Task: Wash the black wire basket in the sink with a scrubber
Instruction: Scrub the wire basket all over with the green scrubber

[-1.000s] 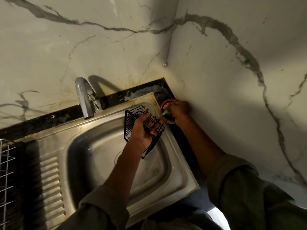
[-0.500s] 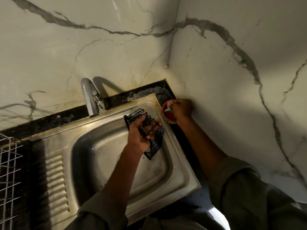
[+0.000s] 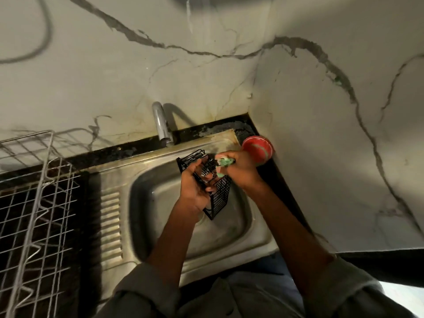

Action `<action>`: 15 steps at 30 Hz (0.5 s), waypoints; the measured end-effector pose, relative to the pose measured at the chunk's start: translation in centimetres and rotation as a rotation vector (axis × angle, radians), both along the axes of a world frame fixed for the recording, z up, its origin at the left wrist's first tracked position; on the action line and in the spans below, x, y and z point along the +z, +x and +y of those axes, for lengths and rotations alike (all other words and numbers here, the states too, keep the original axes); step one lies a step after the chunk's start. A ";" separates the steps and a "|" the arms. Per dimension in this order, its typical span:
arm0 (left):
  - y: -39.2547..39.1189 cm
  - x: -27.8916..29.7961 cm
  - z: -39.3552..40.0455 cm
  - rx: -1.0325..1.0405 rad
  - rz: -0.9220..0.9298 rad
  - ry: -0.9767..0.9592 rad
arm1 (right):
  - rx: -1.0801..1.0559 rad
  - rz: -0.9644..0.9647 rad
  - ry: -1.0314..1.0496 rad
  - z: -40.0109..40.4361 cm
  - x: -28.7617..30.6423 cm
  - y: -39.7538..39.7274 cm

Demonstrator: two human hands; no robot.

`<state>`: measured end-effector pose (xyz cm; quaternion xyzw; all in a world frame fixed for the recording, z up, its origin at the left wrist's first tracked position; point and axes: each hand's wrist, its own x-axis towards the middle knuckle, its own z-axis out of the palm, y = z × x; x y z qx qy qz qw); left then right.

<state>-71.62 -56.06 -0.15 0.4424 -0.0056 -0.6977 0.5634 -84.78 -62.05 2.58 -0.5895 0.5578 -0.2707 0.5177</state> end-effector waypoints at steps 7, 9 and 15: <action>0.8 0.5 2.4 0.055 -0.022 -0.003 | -0.012 0.423 -0.457 3.1 2.1 1.4; 1.0 1.3 3.1 0.079 -0.008 -0.003 | 0.065 0.440 -0.462 3.6 2.6 1.8; 2.0 2.3 4.5 0.194 0.007 -0.006 | 0.220 0.474 -0.666 8.5 2.7 3.3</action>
